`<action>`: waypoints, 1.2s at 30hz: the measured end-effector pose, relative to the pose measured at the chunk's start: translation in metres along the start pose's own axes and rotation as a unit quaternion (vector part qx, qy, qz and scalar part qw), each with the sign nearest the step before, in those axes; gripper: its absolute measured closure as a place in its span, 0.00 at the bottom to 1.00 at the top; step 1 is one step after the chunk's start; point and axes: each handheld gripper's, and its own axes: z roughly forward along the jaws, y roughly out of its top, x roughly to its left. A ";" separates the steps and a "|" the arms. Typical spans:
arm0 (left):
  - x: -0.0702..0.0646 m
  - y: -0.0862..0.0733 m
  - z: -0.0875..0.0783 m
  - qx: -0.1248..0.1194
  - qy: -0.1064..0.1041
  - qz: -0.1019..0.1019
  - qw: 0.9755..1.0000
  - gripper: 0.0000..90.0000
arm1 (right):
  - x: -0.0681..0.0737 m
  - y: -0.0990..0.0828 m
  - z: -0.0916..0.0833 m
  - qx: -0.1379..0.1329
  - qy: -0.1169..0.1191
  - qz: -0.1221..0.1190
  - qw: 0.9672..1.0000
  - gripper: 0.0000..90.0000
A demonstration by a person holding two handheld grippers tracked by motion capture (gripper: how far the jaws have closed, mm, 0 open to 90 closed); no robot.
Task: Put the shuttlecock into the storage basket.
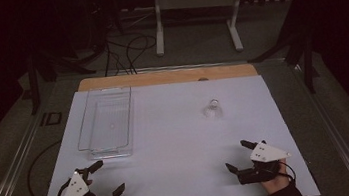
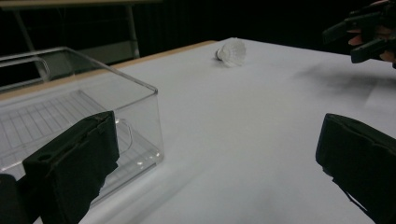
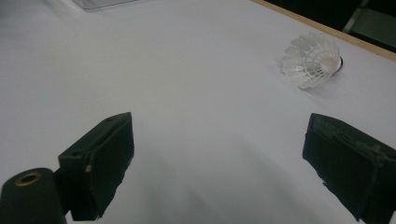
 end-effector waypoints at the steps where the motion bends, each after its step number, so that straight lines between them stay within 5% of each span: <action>1: 0.000 0.000 0.000 -0.001 -0.002 -0.003 1.000 0.00 | 0.001 0.000 0.000 -0.001 0.001 0.001 1.000 0.10; 16: -0.002 0.000 0.003 0.012 -0.023 -0.011 1.000 0.00 | 0.004 0.000 0.002 0.010 0.000 -0.002 1.000 0.09; 26: -0.003 0.000 0.002 0.009 -0.025 -0.009 1.000 0.00 | 0.013 0.007 0.000 0.012 -0.005 -0.034 0.999 0.09; 31: -0.003 0.000 0.002 0.011 -0.026 -0.009 1.000 0.00 | 0.015 0.011 -0.001 0.033 0.024 -0.021 0.999 0.09; 36: -0.003 0.001 0.002 0.009 -0.023 -0.008 1.000 0.00 | 0.014 0.017 -0.007 0.021 0.017 -0.007 1.000 0.09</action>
